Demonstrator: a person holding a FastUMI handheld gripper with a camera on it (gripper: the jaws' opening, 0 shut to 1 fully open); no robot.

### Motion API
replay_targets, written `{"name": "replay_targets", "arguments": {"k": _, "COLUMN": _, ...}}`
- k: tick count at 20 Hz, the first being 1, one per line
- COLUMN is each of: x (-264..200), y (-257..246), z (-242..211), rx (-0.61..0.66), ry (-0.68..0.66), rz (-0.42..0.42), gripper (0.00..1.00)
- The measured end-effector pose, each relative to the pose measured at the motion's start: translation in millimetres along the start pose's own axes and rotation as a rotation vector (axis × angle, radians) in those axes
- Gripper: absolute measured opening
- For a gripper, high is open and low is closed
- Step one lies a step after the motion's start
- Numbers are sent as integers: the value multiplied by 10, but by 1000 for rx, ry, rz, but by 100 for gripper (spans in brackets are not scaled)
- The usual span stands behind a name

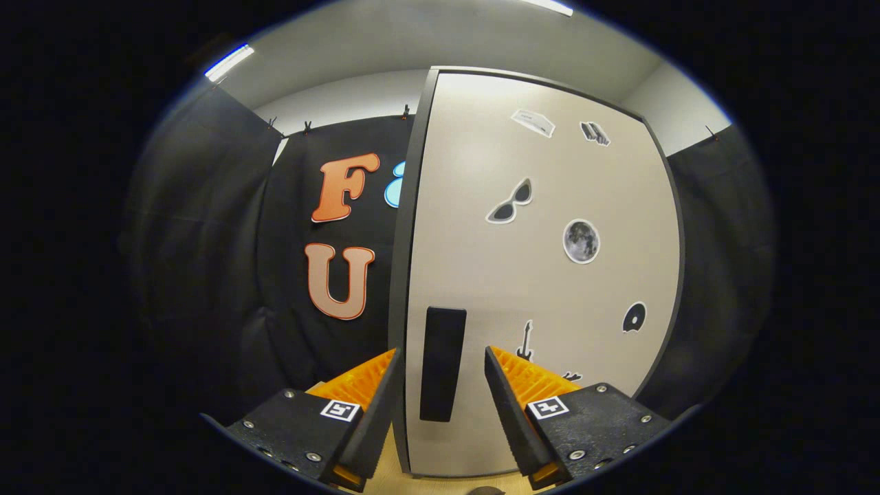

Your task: Open the shoe cabinet door, grab the shoes and put them into the shoe cabinet, then close the shoe cabinet door.

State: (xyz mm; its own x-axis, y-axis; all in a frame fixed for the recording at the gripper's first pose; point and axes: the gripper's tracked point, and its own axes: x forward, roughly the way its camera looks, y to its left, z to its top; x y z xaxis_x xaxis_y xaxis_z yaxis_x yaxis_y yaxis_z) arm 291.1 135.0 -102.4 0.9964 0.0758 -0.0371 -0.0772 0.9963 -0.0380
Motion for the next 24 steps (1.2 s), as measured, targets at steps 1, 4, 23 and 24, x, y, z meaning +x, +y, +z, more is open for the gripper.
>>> {"name": "replay_targets", "arguments": {"k": 1, "x": 82, "y": 7, "z": -56, "rx": -1, "ry": 7, "rz": -1, "gripper": 73}}
{"name": "replay_targets", "arguments": {"k": 4, "x": 233, "y": 25, "z": -170, "rx": -1, "ry": 29, "rz": 4, "gripper": 68}}
{"name": "replay_targets", "arguments": {"k": 23, "x": 178, "y": 40, "z": -260, "rx": 50, "ry": 31, "rz": 17, "gripper": 30}}
{"name": "replay_targets", "arguments": {"k": 24, "x": 128, "y": 36, "z": -256, "rx": 45, "ry": 29, "rz": 17, "gripper": 30}}
